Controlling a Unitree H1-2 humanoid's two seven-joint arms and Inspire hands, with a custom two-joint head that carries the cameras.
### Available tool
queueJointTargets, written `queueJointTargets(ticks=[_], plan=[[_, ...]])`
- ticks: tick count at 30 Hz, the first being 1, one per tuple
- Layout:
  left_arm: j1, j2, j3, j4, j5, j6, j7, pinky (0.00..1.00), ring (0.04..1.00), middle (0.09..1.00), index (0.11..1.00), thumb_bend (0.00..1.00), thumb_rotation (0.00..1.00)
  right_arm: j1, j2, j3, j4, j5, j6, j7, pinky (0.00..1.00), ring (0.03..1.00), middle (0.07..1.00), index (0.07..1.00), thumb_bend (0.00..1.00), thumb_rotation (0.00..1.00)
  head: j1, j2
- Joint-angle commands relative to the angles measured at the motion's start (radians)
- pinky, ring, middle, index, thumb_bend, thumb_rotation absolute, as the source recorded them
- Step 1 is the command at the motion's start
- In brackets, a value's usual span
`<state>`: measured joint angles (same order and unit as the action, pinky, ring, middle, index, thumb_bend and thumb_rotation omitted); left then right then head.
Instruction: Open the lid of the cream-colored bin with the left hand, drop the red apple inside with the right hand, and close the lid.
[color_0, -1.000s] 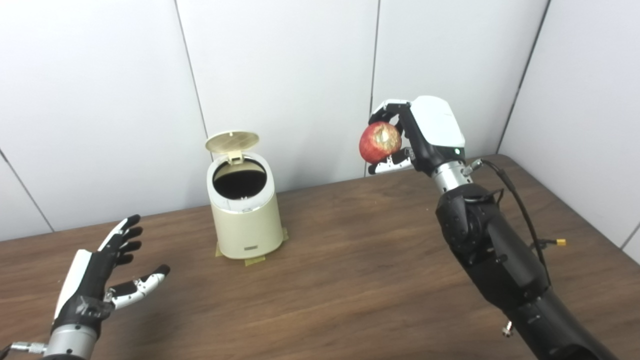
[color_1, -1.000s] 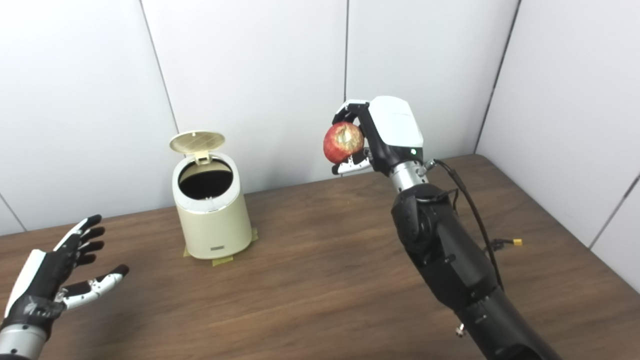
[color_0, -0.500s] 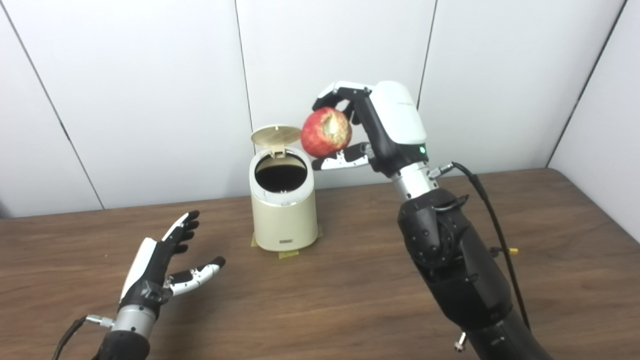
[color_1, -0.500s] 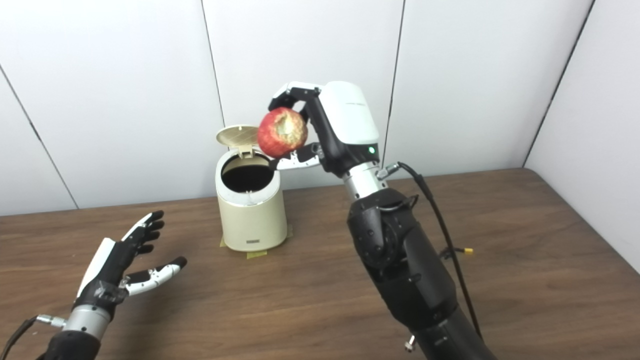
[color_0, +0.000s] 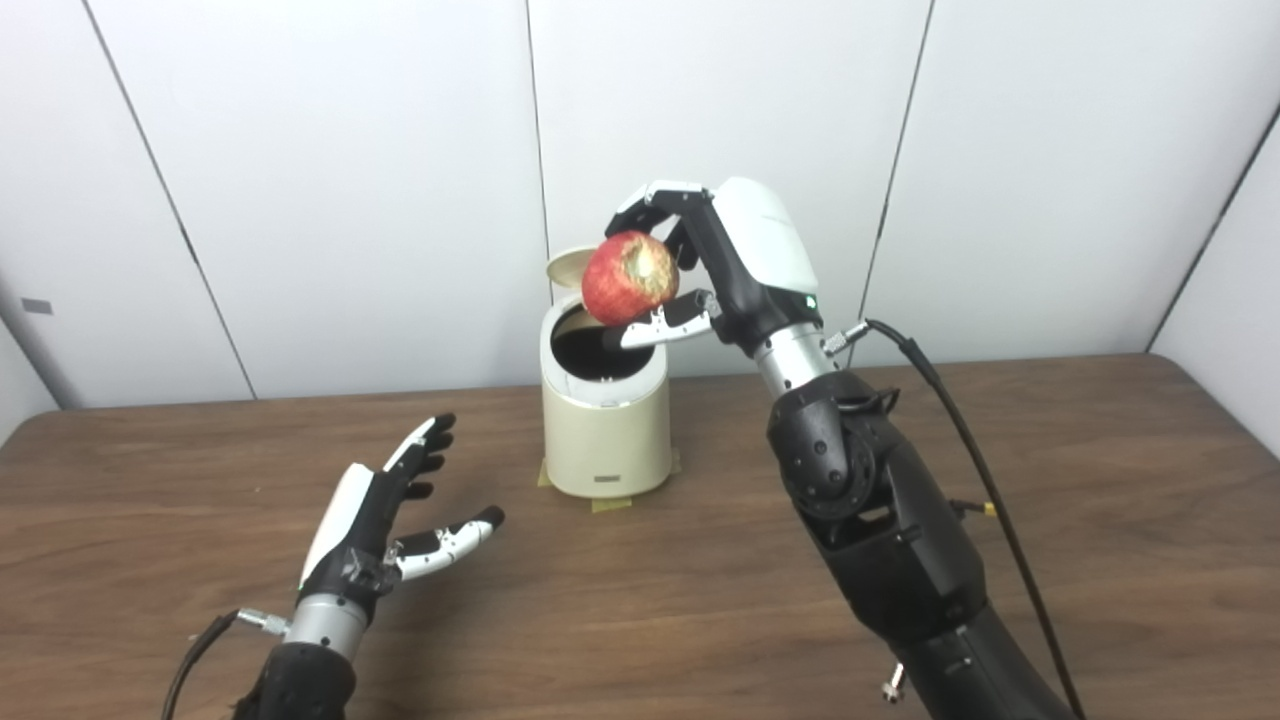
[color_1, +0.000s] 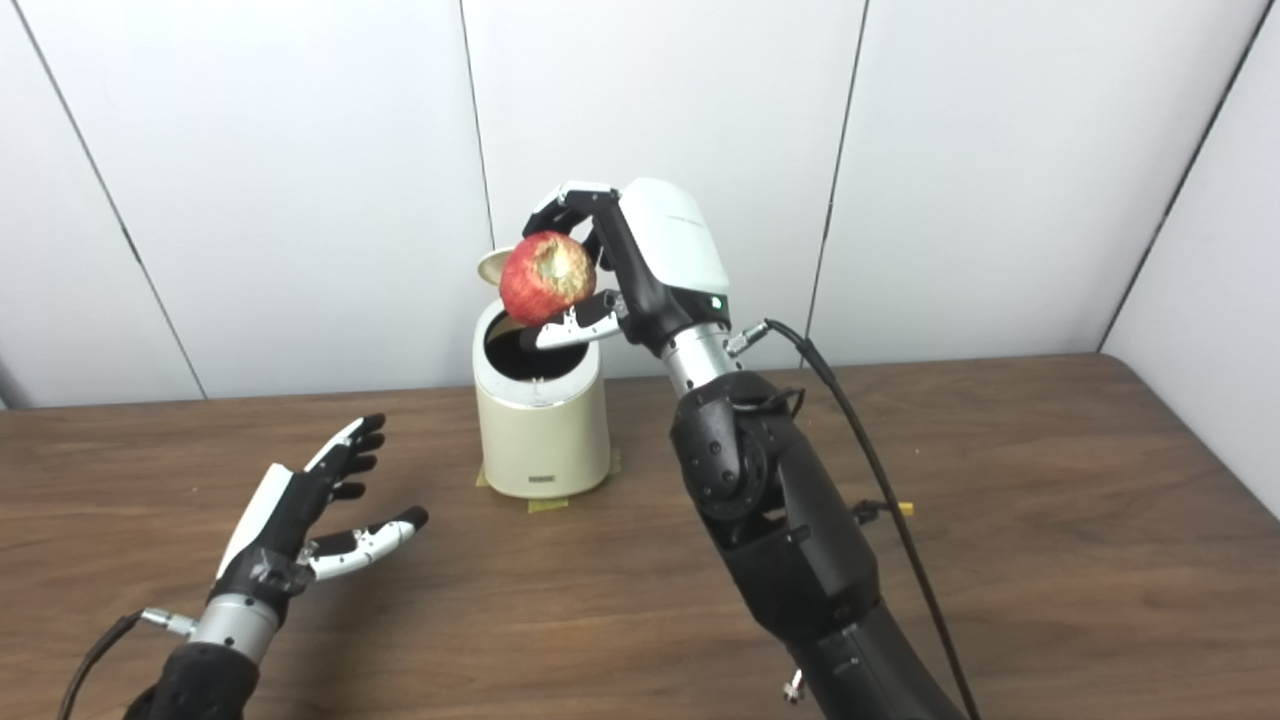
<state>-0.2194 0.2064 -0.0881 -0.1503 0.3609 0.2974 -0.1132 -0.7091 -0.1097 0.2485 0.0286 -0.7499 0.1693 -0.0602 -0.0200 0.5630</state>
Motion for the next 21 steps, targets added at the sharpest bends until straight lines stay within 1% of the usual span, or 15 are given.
queueJointTargets(ticks=[1, 5, 9, 12, 18, 21], plan=[[-0.033, 0.000, 0.003, -0.043, 0.020, -0.016, 0.029, 0.84, 0.894, 0.922, 0.948, 0.58, 0.19, -0.066, 0.008, 0.001, 0.011, 0.000, -0.035, -0.026, 0.34, 0.396, 0.513, 0.506, 0.50, 0.00, 0.004, 0.000], [-0.035, -0.002, 0.003, -0.044, 0.027, -0.019, 0.030, 0.84, 0.894, 0.914, 0.946, 0.58, 0.20, -0.079, 0.010, 0.003, 0.069, 0.012, -0.060, -0.041, 0.32, 0.399, 0.511, 0.514, 0.50, 0.00, 0.010, 0.000], [-0.036, -0.007, 0.005, -0.050, 0.033, -0.006, 0.024, 0.83, 0.893, 0.916, 0.950, 0.59, 0.21, -0.087, 0.018, 0.006, 0.121, 0.029, -0.077, -0.046, 0.31, 0.402, 0.511, 0.512, 0.49, 0.00, 0.019, 0.001], [-0.038, -0.003, 0.005, -0.052, 0.036, 0.000, 0.020, 0.84, 0.895, 0.919, 0.953, 0.59, 0.22, -0.095, 0.022, 0.011, 0.141, 0.029, -0.074, -0.044, 0.31, 0.402, 0.510, 0.508, 0.50, 0.00, 0.022, -0.001], [-0.044, -0.003, 0.009, -0.052, 0.038, 0.002, 0.022, 0.84, 0.893, 0.912, 0.953, 0.58, 0.19, -0.104, 0.027, 0.031, 0.174, 0.015, -0.091, -0.060, 0.31, 0.397, 0.510, 0.512, 0.50, 0.00, 0.027, -0.001], [-0.045, -0.002, 0.009, -0.055, 0.039, 0.003, 0.021, 0.84, 0.891, 0.911, 0.953, 0.58, 0.19, -0.102, 0.028, 0.036, 0.177, 0.014, -0.085, -0.061, 0.31, 0.400, 0.513, 0.516, 0.49, 0.00, 0.025, 0.001]])
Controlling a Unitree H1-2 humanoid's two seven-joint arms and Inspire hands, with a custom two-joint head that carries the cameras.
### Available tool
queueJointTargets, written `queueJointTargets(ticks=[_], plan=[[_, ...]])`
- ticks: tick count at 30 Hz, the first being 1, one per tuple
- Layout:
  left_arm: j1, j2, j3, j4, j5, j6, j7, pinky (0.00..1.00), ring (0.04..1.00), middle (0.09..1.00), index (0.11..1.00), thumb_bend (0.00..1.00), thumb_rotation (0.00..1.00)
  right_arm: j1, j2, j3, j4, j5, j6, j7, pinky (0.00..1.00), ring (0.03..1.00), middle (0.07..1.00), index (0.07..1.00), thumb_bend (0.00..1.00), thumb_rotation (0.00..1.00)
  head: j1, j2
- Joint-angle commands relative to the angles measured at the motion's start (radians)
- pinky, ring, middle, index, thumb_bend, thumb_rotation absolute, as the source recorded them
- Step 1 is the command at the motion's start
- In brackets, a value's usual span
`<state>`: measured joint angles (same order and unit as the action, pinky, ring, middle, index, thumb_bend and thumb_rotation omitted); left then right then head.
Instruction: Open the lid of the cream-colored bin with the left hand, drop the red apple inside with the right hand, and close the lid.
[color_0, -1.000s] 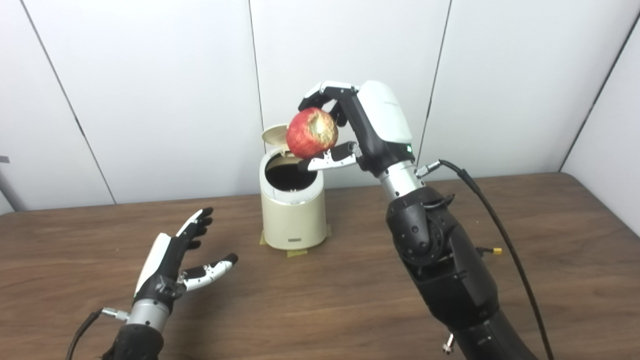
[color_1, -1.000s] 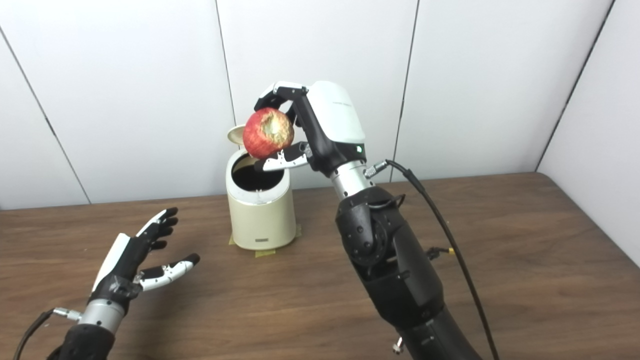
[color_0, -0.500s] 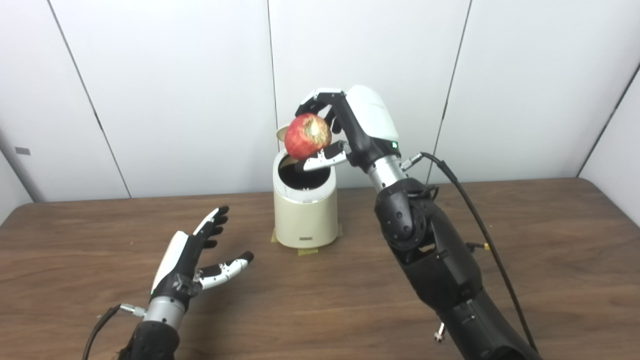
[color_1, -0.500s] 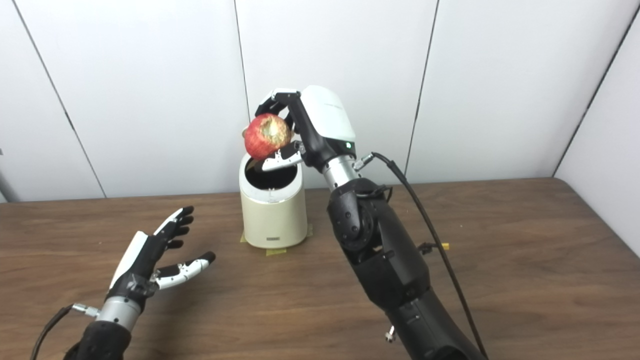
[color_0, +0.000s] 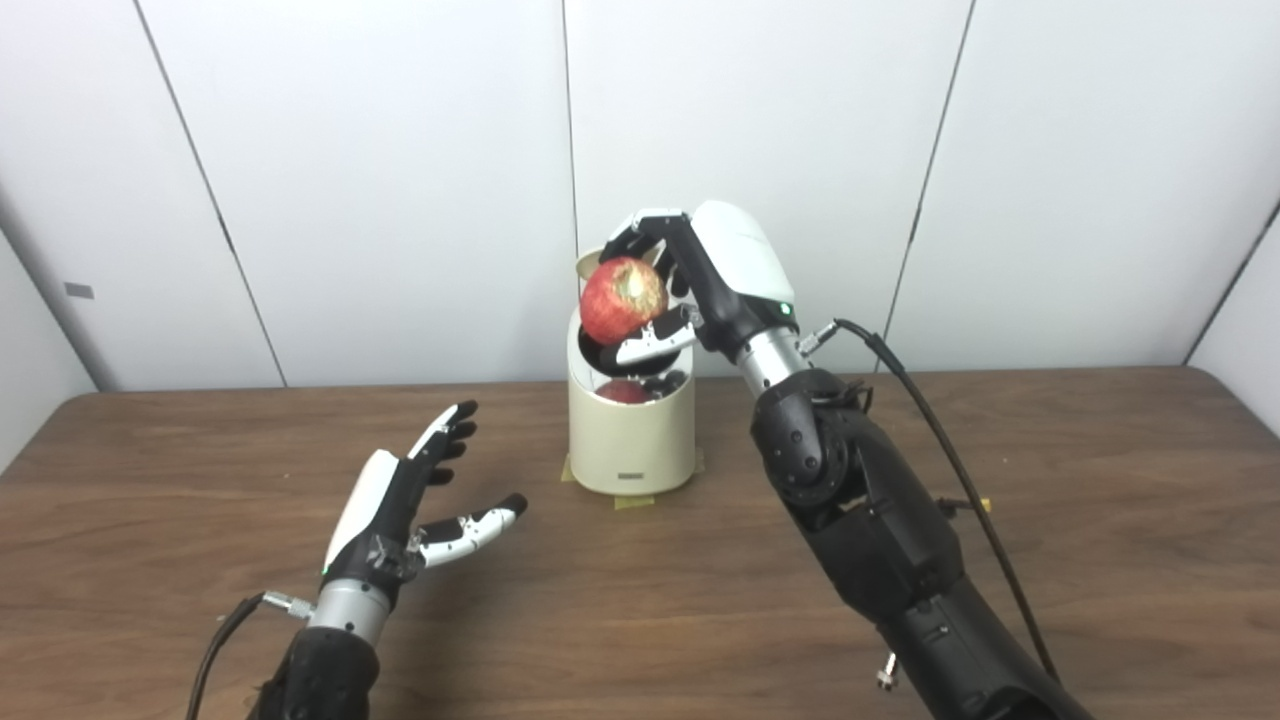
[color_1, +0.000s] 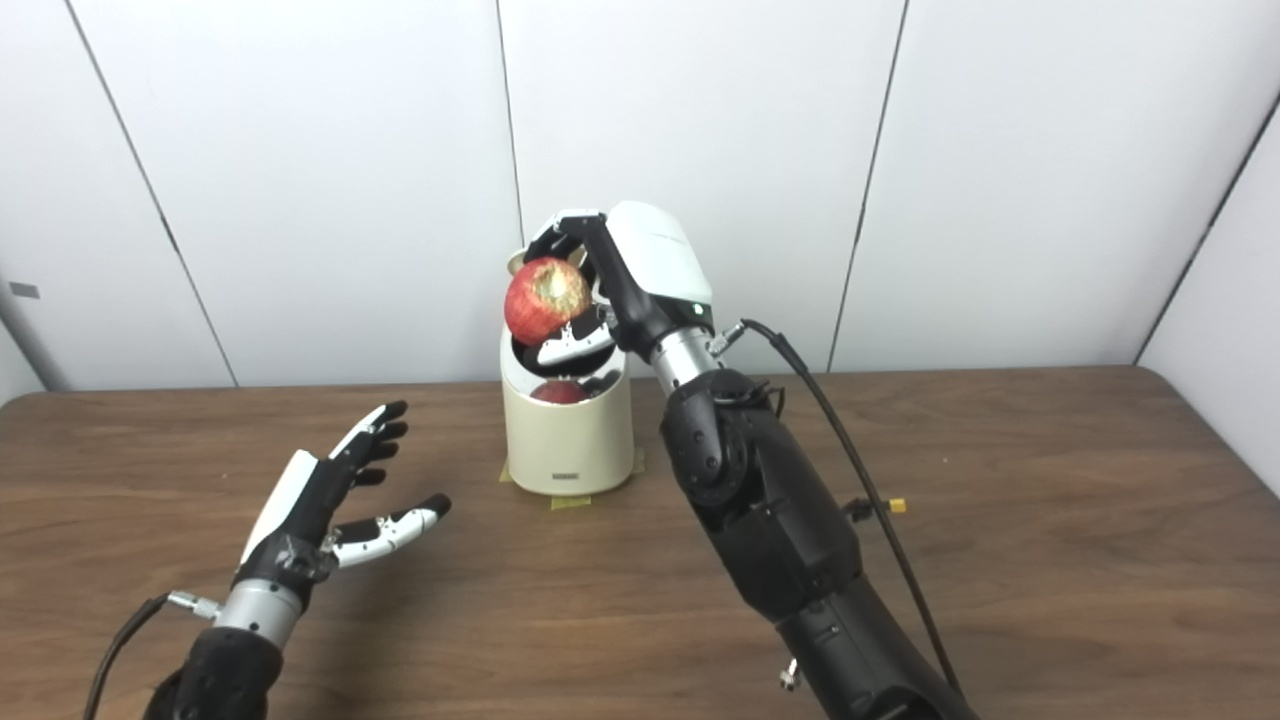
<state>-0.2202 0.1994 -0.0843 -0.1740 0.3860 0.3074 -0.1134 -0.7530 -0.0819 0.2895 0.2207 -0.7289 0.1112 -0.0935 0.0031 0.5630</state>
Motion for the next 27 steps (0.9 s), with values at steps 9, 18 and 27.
queueJointTargets(ticks=[9, 18, 27], plan=[[-0.049, 0.007, 0.018, -0.015, 0.007, -0.018, 0.027, 0.86, 0.896, 0.910, 0.945, 0.58, 0.17, -0.061, -0.014, 0.016, 0.013, -0.026, -0.029, -0.036, 0.31, 0.393, 0.510, 0.516, 0.49, 0.00, -0.004, 0.002], [-0.054, 0.023, 0.020, -0.011, 0.014, -0.028, 0.022, 0.84, 0.880, 0.910, 0.940, 0.58, 0.19, -0.078, -0.016, 0.020, 0.091, -0.024, -0.032, -0.054, 0.32, 0.392, 0.511, 0.509, 0.50, 0.00, -0.005, 0.003], [-0.061, 0.032, 0.021, -0.010, 0.002, -0.035, 0.015, 0.83, 0.873, 0.907, 0.943, 0.58, 0.18, -0.106, -0.020, 0.024, 0.161, -0.028, -0.026, -0.068, 0.32, 0.391, 0.508, 0.507, 0.50, 0.00, -0.013, 0.006]])
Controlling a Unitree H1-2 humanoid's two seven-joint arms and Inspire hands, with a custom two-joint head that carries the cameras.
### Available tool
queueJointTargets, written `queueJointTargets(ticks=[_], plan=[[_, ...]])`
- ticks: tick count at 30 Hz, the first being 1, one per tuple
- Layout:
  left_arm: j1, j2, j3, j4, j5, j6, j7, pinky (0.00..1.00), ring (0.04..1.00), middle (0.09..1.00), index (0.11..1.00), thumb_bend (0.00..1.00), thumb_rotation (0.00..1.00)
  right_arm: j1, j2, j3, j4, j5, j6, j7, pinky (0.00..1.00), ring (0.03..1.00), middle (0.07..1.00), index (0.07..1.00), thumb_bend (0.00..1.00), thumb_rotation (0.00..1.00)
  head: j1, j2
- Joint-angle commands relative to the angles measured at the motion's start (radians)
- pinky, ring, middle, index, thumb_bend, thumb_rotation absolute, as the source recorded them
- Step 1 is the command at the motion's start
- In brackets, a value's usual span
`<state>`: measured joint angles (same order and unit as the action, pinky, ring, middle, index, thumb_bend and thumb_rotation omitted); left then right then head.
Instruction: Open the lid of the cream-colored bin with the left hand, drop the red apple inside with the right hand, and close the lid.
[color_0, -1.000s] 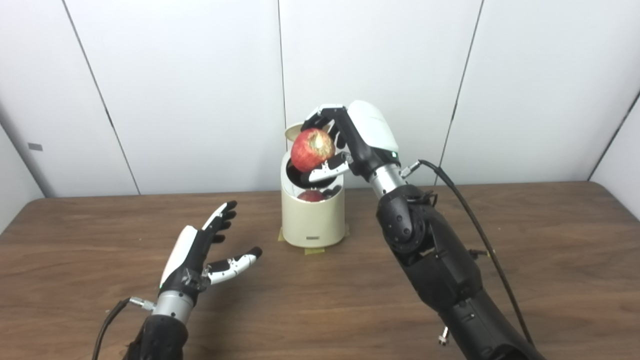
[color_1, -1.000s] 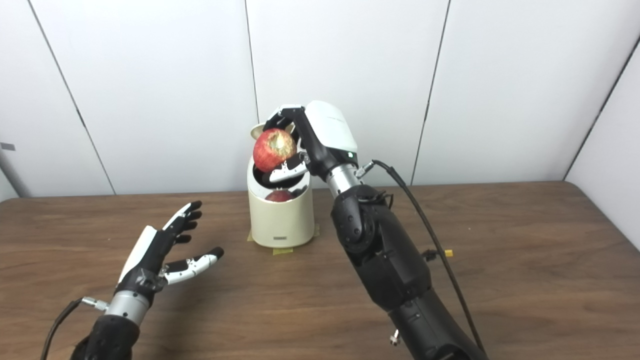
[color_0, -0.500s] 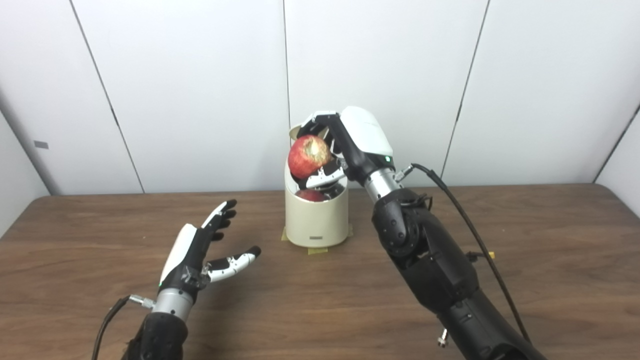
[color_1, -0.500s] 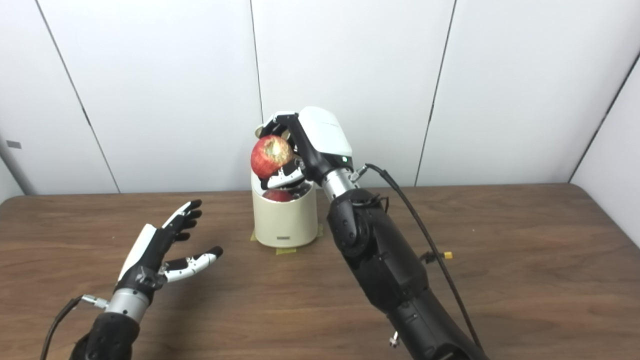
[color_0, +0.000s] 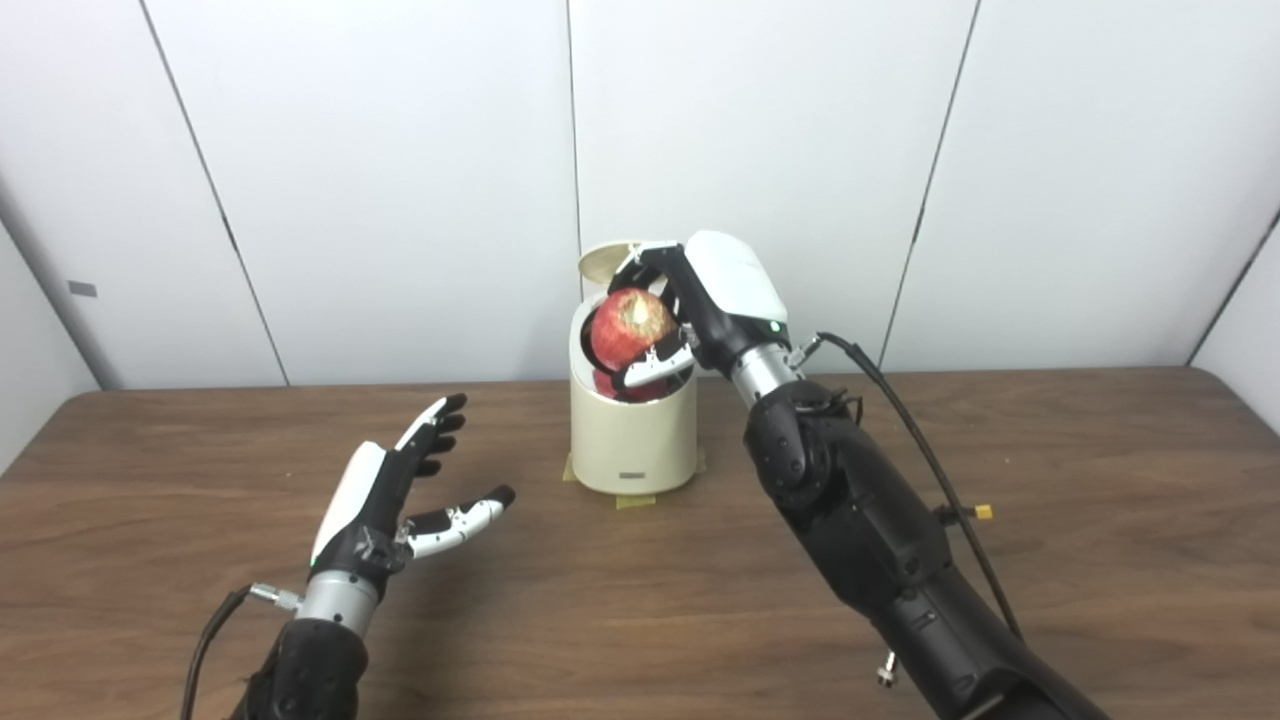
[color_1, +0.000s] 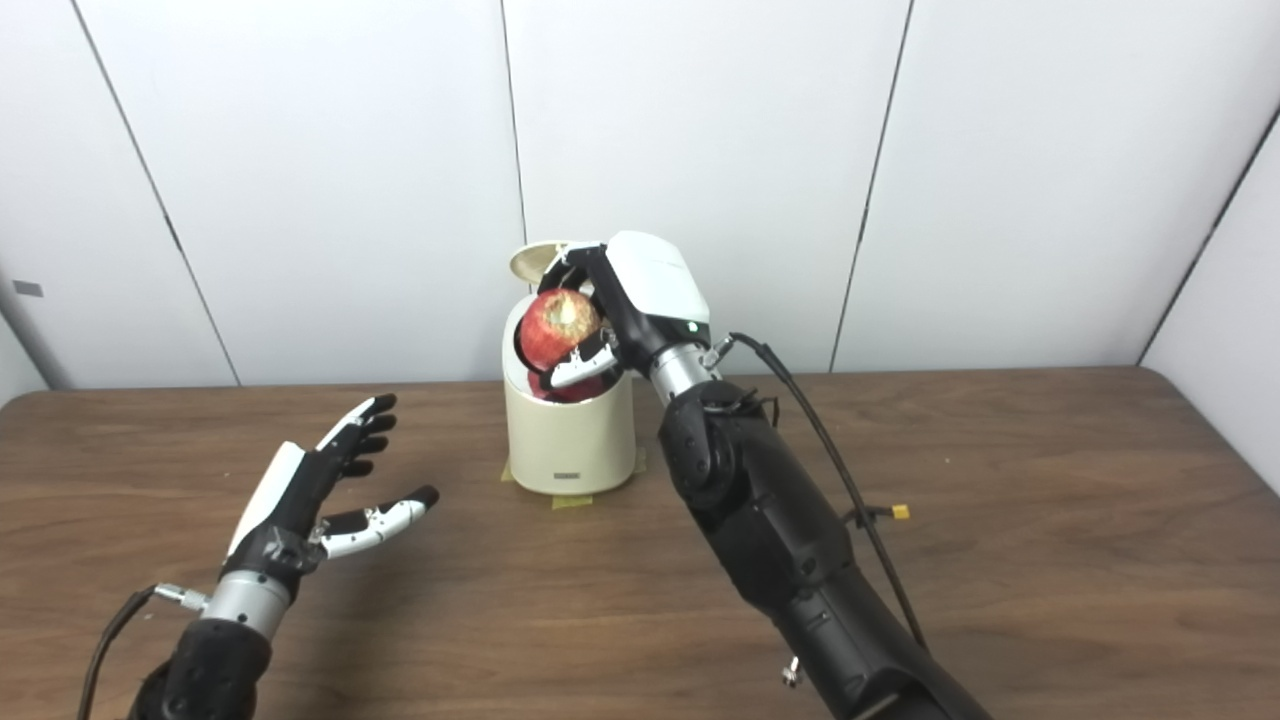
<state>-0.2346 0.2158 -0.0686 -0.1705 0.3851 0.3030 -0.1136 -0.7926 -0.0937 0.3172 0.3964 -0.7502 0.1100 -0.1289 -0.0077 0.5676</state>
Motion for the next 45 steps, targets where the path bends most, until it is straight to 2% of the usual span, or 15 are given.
queueJointTargets(ticks=[1, 12, 16, 17, 18, 19, 21, 22, 23, 25, 27, 28, 29, 31, 45], plan=[[-0.047, 0.016, 0.006, -0.014, -0.003, -0.032, 0.013, 0.83, 0.874, 0.909, 0.943, 0.58, 0.18, -0.069, -0.008, -0.003, -0.008, -0.006, -0.028, -0.035, 0.32, 0.392, 0.508, 0.506, 0.50, 0.00, -0.002, 0.001], [-0.050, 0.016, 0.003, -0.024, -0.002, -0.014, 0.004, 0.84, 0.877, 0.917, 0.948, 0.58, 0.17, -0.094, -0.006, -0.006, 0.034, 0.004, -0.022, -0.063, 0.32, 0.395, 0.509, 0.518, 0.50, 0.00, -0.006, 0.005], [-0.047, 0.012, 0.008, -0.020, -0.011, -0.025, 0.009, 0.85, 0.878, 0.916, 0.959, 0.59, 0.16, -0.093, -0.012, 0.006, 0.022, -0.023, 0.014, -0.050, 0.34, 0.405, 0.518, 0.530, 0.50, 0.00, -0.006, 0.006], [-0.047, 0.011, 0.009, -0.019, -0.014, -0.027, 0.010, 0.85, 0.879, 0.916, 0.963, 0.59, 0.16, -0.093, -0.013, 0.009, 0.018, -0.026, 0.023, -0.040, 0.28, 0.401, 0.517, 0.511, 0.51, 0.00, -0.006, 0.006], [-0.046, 0.011, 0.009, -0.018, -0.014, -0.030, 0.011, 0.85, 0.880, 0.917, 0.967, 0.59, 0.16, -0.093, -0.015, 0.012, 0.012, -0.029, 0.032, -0.027, 0.23, 0.321, 0.491, 0.498, 0.52, 0.00, -0.006, 0.006], [-0.046, 0.011, 0.009, -0.017, -0.014, -0.032, 0.011, 0.85, 0.877, 0.915, 0.969, 0.59, 0.16, -0.093, -0.017, 0.017, 0.008, -0.033, 0.039, -0.017, 0.22, 0.312, 0.483, 0.495, 0.53, 0.00, -0.006, 0.006], [-0.045, 0.010, 0.008, -0.021, -0.012, -0.029, 0.011, 0.84, 0.873, 0.914, 0.971, 0.59, 0.16, -0.091, -0.022, 0.023, -0.006, -0.038, 0.054, 0.005, 0.28, 0.389, 0.439, 0.525, 0.53, 0.00, -0.006, 0.009], [-0.044, 0.009, 0.007, -0.024, -0.011, -0.025, 0.010, 0.84, 0.874, 0.915, 0.972, 0.59, 0.16, -0.089, -0.024, 0.026, -0.015, -0.040, 0.064, 0.017, 0.49, 0.558, 0.591, 0.507, 0.52, 0.09, -0.006, 0.010], [-0.043, 0.009, 0.007, -0.025, -0.011, -0.022, 0.010, 0.85, 0.877, 0.916, 0.972, 0.59, 0.17, -0.088, -0.025, 0.028, -0.022, -0.040, 0.071, 0.026, 0.59, 0.633, 0.656, 0.501, 0.52, 0.11, -0.006, 0.010], [-0.043, 0.009, 0.007, -0.027, -0.007, -0.017, 0.010, 0.85, 0.883, 0.915, 0.972, 0.59, 0.17, -0.084, -0.027, 0.033, -0.034, -0.043, 0.082, 0.037, 0.72, 0.713, 0.720, 0.497, 0.52, 0.14, -0.007, 0.010], [-0.042, 0.009, 0.007, -0.029, -0.004, -0.014, 0.011, 0.86, 0.886, 0.913, 0.971, 0.59, 0.17, -0.082, -0.030, 0.038, -0.044, -0.046, 0.090, 0.045, 0.73, 0.719, 0.726, 0.496, 0.52, 0.14, -0.008, 0.014], [-0.042, 0.009, 0.006, -0.029, -0.002, -0.014, 0.012, 0.87, 0.889, 0.910, 0.969, 0.59, 0.17, -0.081, -0.031, 0.040, -0.047, -0.047, 0.091, 0.048, 0.72, 0.709, 0.715, 0.592, 0.72, 0.17, -0.008, 0.014], [-0.042, 0.009, 0.007, -0.029, -0.001, -0.013, 0.012, 0.87, 0.890, 0.910, 0.969, 0.59, 0.17, -0.080, -0.032, 0.040, -0.050, -0.048, 0.091, 0.050, 0.71, 0.705, 0.711, 0.625, 0.79, 0.18, -0.008, 0.014], [-0.041, 0.010, 0.007, -0.029, -0.001, -0.016, 0.012, 0.86, 0.886, 0.910, 0.970, 0.59, 0.16, -0.080, -0.032, 0.041, -0.052, -0.047, 0.091, 0.053, 0.71, 0.714, 0.710, 0.651, 0.84, 0.18, -0.008, 0.014], [-0.040, 0.006, 0.008, -0.028, -0.002, -0.011, 0.013, 0.87, 0.893, 0.913, 0.973, 0.60, 0.16, -0.077, -0.030, 0.034, -0.049, -0.034, 0.071, 0.038, 0.69, 0.748, 0.685, 0.597, 0.85, 0.14, -0.016, 0.022]])
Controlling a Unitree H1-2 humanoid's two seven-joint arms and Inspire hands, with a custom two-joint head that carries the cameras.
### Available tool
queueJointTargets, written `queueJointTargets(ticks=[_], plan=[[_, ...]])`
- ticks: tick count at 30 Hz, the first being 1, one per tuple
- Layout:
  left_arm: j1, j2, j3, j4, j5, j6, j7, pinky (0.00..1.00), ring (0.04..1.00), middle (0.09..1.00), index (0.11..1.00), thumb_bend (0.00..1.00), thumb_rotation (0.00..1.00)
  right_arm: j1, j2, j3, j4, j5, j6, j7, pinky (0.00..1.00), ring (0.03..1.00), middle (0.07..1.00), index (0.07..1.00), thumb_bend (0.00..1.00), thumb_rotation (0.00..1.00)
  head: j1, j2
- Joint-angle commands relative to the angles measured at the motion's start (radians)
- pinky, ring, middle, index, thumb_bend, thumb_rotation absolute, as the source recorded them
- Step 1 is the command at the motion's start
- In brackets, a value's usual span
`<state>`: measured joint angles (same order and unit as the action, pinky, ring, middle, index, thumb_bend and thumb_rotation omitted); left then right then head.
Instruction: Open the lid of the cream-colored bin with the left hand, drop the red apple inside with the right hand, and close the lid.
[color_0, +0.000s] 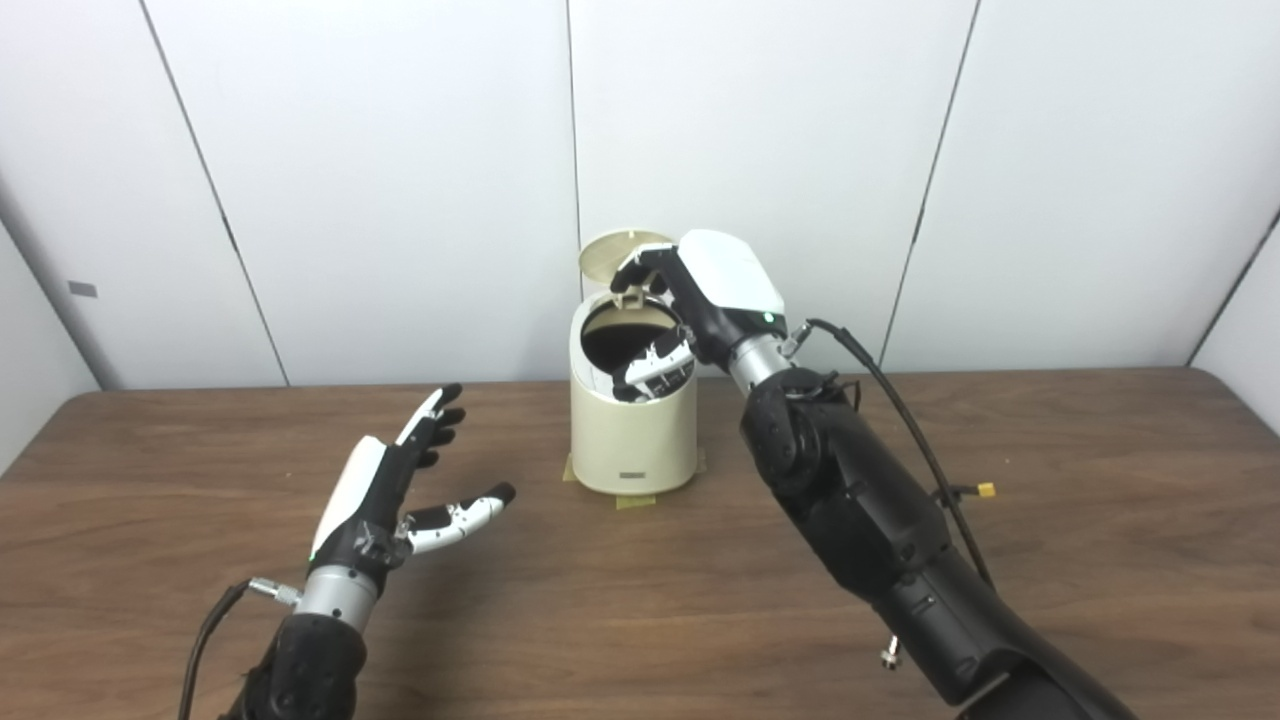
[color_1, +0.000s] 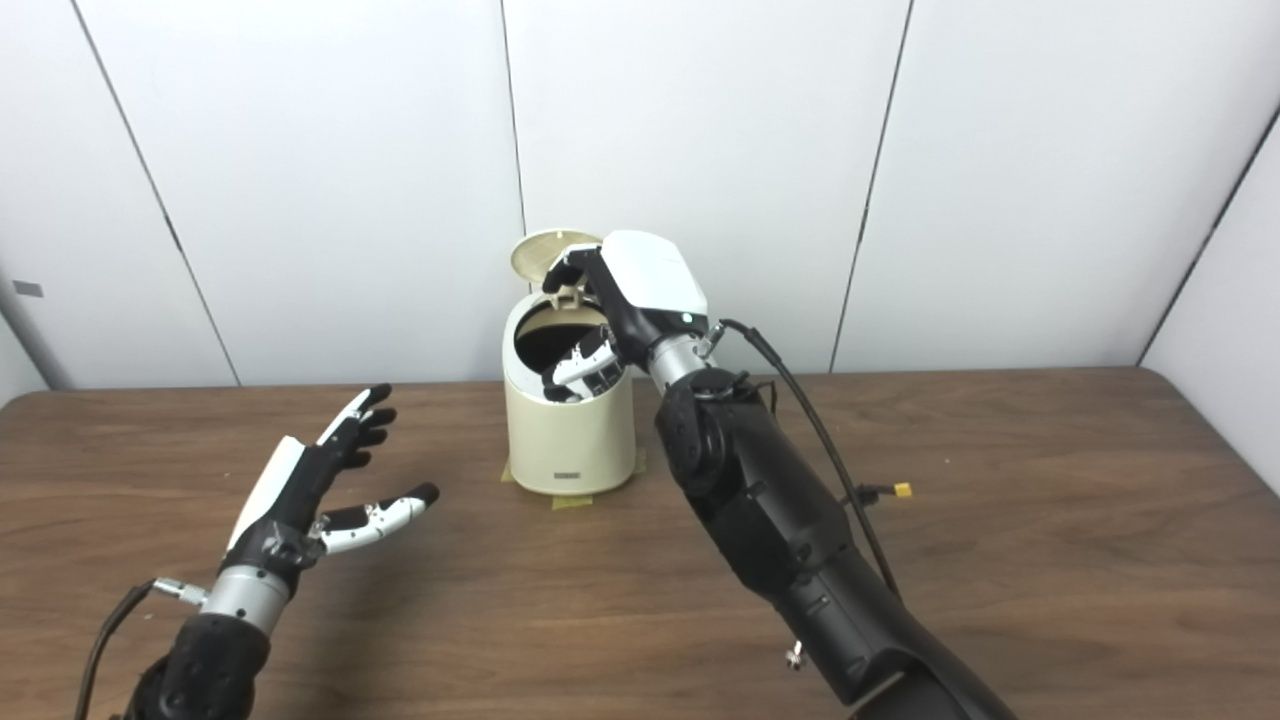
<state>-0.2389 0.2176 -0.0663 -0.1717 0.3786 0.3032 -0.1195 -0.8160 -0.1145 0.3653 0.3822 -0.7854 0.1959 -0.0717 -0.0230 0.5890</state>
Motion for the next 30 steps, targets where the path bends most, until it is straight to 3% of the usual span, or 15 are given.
queueJointTargets(ticks=[1, 7, 8, 9, 11, 13, 16, 19, 30], plan=[[-0.036, 0.004, 0.005, -0.027, 0.006, -0.011, 0.019, 0.88, 0.895, 0.913, 0.974, 0.60, 0.15, -0.053, -0.010, -0.014, -0.035, 0.002, -0.016, -0.019, 0.69, 0.750, 0.685, 0.596, 0.84, 0.14, 0.000, 0.001], [-0.037, 0.005, 0.004, -0.023, 0.008, -0.016, 0.020, 0.88, 0.890, 0.911, 0.975, 0.59, 0.15, -0.050, -0.011, -0.019, -0.033, 0.008, -0.034, -0.039, 0.63, 0.717, 0.668, 0.586, 0.84, 0.12, -0.001, 0.000], [-0.036, 0.005, 0.004, -0.023, 0.009, -0.016, 0.021, 0.88, 0.891, 0.910, 0.974, 0.60, 0.15, -0.044, -0.009, -0.025, -0.039, 0.018, -0.045, -0.046, 0.58, 0.659, 0.645, 0.530, 0.65, 0.13, -0.001, 0.000], [-0.036, 0.005, 0.004, -0.023, 0.010, -0.015, 0.021, 0.88, 0.890, 0.910, 0.974, 0.60, 0.16, -0.036, -0.006, -0.035, -0.052, 0.033, -0.054, -0.053, 0.51, 0.583, 0.606, 0.510, 0.59, 0.13, -0.002, 0.000], [-0.035, 0.004, 0.005, -0.024, 0.010, -0.010, 0.021, 0.88, 0.892, 0.910, 0.973, 0.60, 0.16, -0.021, -0.002, -0.051, -0.074, 0.057, -0.071, -0.064, 0.39, 0.432, 0.526, 0.534, 0.53, 0.03, -0.003, -0.001], [-0.035, 0.003, 0.005, -0.023, 0.009, -0.009, 0.021, 0.88, 0.893, 0.911, 0.974, 0.60, 0.16, -0.005, 0.002, -0.073, -0.094, 0.086, -0.087, -0.073, 0.35, 0.396, 0.502, 0.540, 0.52, 0.01, 0.000, -0.002], [-0.037, 0.005, 0.004, -0.015, 0.011, -0.021, 0.025, 0.87, 0.887, 0.909, 0.971, 0.60, 0.16, 0.023, 0.014, -0.121, -0.133, 0.143, -0.079, -0.075, 0.36, 0.396, 0.501, 0.518, 0.52, 0.00, 0.002, -0.003], [-0.041, 0.001, 0.008, -0.016, -0.002, -0.023, 0.023, 0.86, 0.880, 0.913, 0.971, 0.59, 0.16, 0.054, 0.030, -0.174, -0.197, 0.202, -0.012, -0.033, 0.38, 0.417, 0.507, 0.493, 0.52, 0.00, 0.003, -0.003], [-0.069, -0.010, 0.026, -0.011, -0.046, 0.008, 0.019, 0.87, 0.890, 0.915, 0.963, 0.57, 0.20, 0.177, 0.032, -0.268, -0.384, 0.353, 0.117, 0.059, 0.31, 0.377, 0.464, 0.545, 0.51, 0.00, 0.009, -0.009]])
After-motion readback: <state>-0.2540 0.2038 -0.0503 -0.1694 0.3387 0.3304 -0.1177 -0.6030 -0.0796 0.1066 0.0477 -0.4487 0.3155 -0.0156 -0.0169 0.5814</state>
